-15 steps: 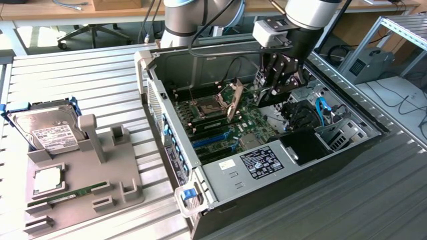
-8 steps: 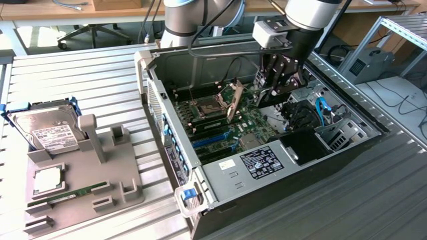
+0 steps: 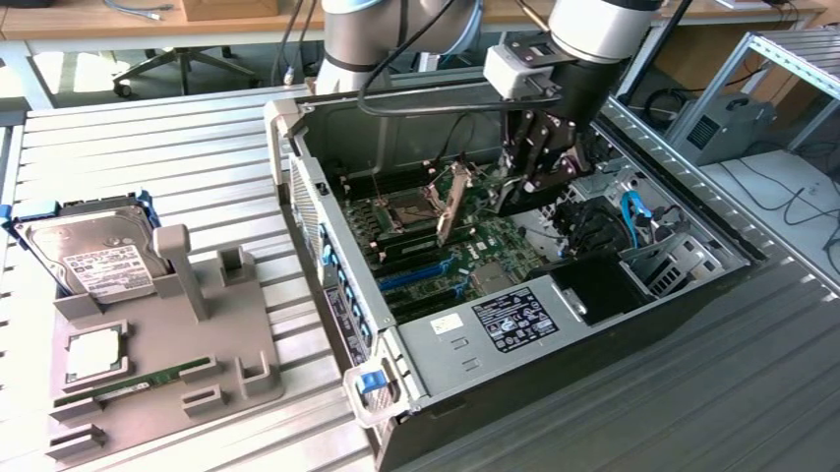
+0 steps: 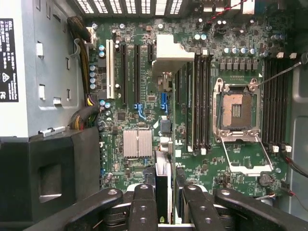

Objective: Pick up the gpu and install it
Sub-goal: 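Insert the gpu into the slot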

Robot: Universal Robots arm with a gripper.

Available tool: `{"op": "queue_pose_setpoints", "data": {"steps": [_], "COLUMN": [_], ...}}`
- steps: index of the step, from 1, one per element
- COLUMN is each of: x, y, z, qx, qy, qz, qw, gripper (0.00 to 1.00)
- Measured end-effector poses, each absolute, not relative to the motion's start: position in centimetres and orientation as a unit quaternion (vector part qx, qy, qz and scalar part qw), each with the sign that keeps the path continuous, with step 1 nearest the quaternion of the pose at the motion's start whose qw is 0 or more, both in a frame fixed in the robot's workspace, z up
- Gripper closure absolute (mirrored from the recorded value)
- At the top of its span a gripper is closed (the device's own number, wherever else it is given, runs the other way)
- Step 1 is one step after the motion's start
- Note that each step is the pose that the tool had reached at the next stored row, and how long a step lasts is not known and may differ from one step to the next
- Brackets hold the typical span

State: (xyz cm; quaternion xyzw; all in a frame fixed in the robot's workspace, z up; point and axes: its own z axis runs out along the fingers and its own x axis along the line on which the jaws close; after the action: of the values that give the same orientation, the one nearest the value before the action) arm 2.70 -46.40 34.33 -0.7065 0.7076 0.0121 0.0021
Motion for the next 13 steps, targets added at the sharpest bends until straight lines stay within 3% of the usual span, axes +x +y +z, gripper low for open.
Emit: {"op": "queue_pose_setpoints", "data": {"steps": [13], "x": [-0.6], "y": [-46.4], "z": [34.0], "qx": [-0.706], "qy": [0.708], "qz": [0.012], "qw": [0.002], "gripper": [0.73]}}
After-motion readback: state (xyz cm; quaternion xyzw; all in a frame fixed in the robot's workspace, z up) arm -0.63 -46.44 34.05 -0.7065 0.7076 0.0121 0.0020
